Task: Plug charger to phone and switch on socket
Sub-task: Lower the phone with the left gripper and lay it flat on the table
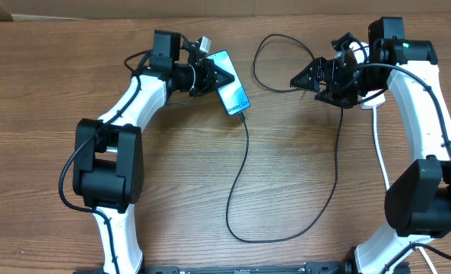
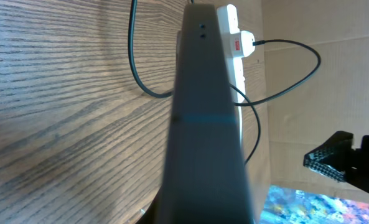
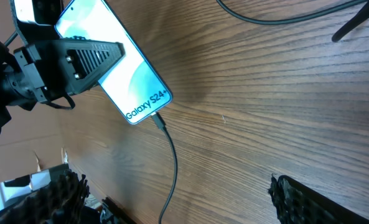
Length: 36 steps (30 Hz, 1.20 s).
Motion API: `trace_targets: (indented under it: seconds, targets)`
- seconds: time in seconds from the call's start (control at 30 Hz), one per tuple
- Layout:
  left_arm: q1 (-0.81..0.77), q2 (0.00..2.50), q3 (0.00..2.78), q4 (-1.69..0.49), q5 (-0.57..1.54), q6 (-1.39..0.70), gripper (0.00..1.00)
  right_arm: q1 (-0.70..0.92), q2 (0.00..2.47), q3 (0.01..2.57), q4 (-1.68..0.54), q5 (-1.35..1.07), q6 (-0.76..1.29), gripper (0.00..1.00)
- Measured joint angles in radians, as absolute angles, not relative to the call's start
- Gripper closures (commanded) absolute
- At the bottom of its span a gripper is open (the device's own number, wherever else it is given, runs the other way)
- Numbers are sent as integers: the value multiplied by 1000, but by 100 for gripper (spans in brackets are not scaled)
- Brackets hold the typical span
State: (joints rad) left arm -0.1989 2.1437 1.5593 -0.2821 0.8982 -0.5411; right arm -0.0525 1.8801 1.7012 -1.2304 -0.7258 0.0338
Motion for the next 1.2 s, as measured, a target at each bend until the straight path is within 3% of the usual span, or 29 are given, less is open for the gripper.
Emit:
trace_targets:
  seconds: [0.2, 0.37, 0.57, 1.07, 1.1, 1.2]
  targets:
    - [-210, 2207, 1560, -204, 939, -561, 96, -52, 1880, 1701, -1229, -725, 34, 4]
    - [-210, 2357, 1559, 72, 1135, -771, 96, -52, 1880, 1701, -1227, -725, 34, 3]
    - [-210, 2378, 1559, 76, 1171, -871, 96, -52, 1880, 1701, -1235, -725, 34, 3]
    - [-210, 2445, 1559, 75, 1085, -883, 96, -52, 1880, 1701, -1242, -725, 34, 3]
    - [-210, 2445, 1559, 75, 1081, -883, 93, -52, 1880, 1701, -1243, -725, 34, 3]
    - [-210, 2445, 1559, 75, 1058, -878, 64, -52, 1880, 1701, -1248, -725, 34, 3]
